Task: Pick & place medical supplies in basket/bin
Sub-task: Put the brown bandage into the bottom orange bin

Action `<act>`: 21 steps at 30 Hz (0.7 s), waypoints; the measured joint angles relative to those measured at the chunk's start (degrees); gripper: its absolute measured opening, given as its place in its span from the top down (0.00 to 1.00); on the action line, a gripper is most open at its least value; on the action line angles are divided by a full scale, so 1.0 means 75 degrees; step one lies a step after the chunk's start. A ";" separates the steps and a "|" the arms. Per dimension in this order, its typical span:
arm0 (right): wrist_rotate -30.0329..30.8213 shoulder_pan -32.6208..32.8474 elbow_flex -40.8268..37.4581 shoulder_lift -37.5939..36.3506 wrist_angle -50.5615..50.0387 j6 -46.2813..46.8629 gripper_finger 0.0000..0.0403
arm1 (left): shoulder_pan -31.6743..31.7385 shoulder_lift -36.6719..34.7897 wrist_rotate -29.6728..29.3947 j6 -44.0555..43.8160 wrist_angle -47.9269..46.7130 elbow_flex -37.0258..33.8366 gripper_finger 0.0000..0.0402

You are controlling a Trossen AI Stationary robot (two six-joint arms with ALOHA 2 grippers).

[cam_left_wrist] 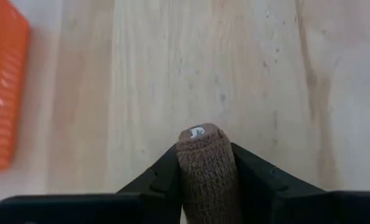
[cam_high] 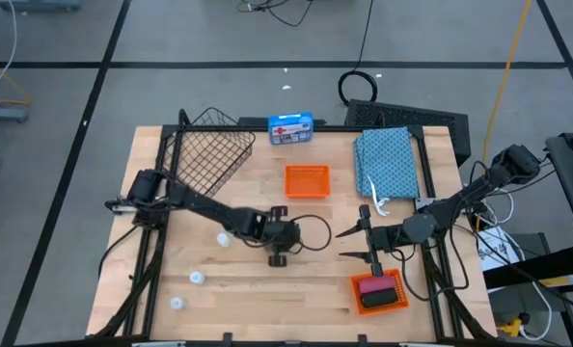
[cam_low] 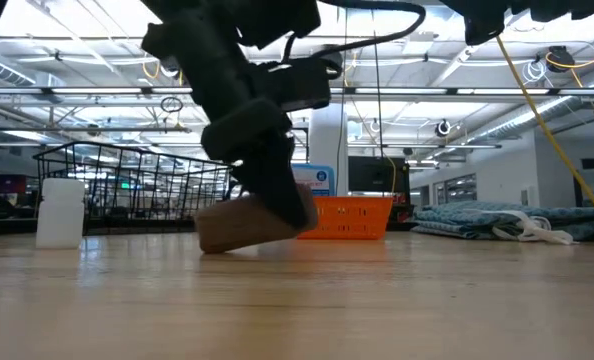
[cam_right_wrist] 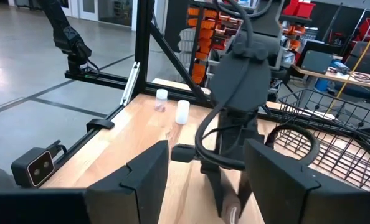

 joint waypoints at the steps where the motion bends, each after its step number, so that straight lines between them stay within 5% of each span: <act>1: 0.0000 0.0000 0.0000 0.0000 -0.0005 0.0000 0.51 | 0.0030 0.0000 0.0003 0.0272 0.0012 0.0000 0.71; 12: 0.0003 -0.0003 0.0000 0.0000 -0.0132 0.0000 0.51 | 0.0068 -0.0003 -0.0002 0.0447 0.0346 0.0000 0.69; 21: 0.0003 -0.0003 0.0000 0.0000 -0.0157 -0.0015 0.51 | 0.0068 -0.0003 -0.0377 -0.0137 0.0364 0.0003 0.44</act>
